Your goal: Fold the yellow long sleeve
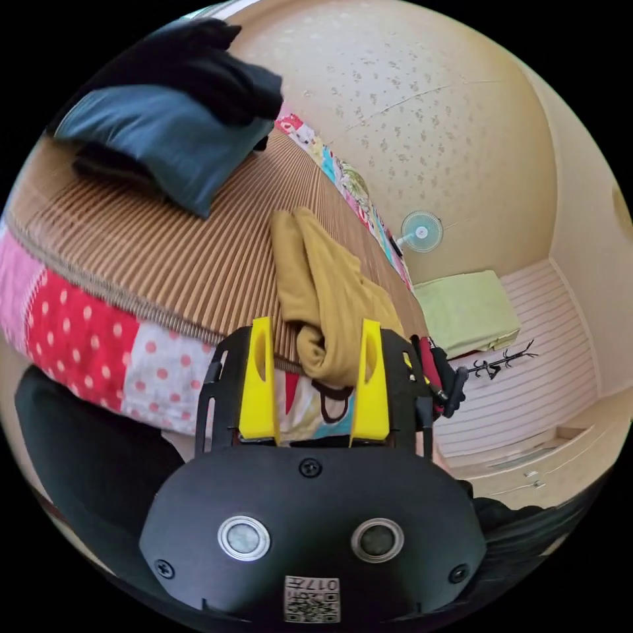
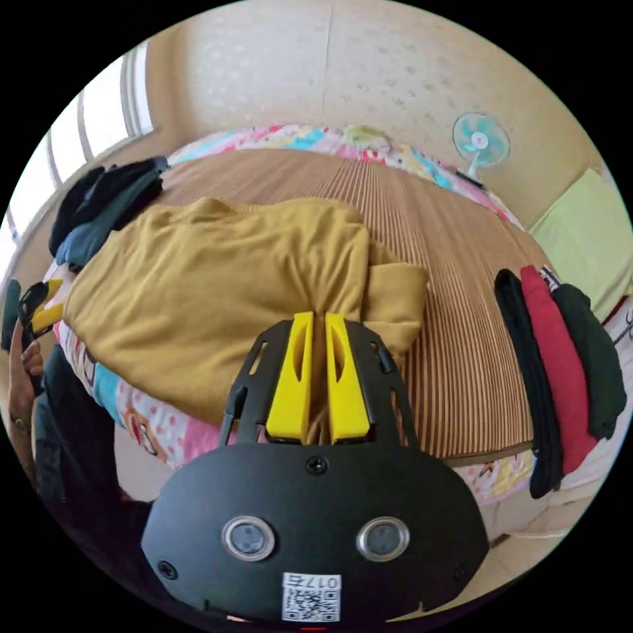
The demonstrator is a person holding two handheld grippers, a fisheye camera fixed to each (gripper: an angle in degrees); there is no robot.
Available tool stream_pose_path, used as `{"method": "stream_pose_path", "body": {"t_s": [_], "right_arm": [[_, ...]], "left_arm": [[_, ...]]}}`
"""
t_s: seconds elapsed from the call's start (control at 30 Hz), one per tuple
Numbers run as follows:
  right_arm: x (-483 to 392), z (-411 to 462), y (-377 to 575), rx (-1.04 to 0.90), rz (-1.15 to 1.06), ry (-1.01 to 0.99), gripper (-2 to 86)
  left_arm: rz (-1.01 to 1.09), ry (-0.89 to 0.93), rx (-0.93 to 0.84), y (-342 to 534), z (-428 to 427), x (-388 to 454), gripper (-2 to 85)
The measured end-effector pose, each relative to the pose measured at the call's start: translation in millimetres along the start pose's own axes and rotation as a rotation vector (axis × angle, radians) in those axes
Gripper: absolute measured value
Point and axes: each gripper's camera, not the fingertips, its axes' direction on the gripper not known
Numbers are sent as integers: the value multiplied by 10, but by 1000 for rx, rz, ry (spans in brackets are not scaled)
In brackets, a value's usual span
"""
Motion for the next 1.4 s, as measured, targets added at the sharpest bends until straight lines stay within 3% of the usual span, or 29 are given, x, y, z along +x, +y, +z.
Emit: {"method": "stream_pose_path", "body": {"t_s": [0.1,0.27,0.5,0.7,0.83,0.97,1.1,1.27,1.4], "right_arm": [[278,-46,149,38,99,-135,24],[572,-38,234,73,148,-302,17],[1171,17,421,135,269,-615,11],[1504,88,496,162,342,-757,10],[1587,50,459,153,345,-748,13],[1686,22,436,153,355,-760,17],[1795,-22,401,152,361,-768,29],[1914,-87,353,156,361,-765,35],[2036,-143,300,156,364,-770,34]], "left_arm": [[4,0,60,138,-51,-19,162],[-17,41,-11,196,257,13,162],[-113,174,71,201,290,-3,70],[194,244,150,-207,671,1286,65],[428,290,5,-8,1585,2402,64],[572,289,-214,566,2450,2934,62],[642,548,-285,1012,2672,2853,6],[562,250,-165,760,2446,2454,10],[478,87,-153,548,2520,2138,71]]}}
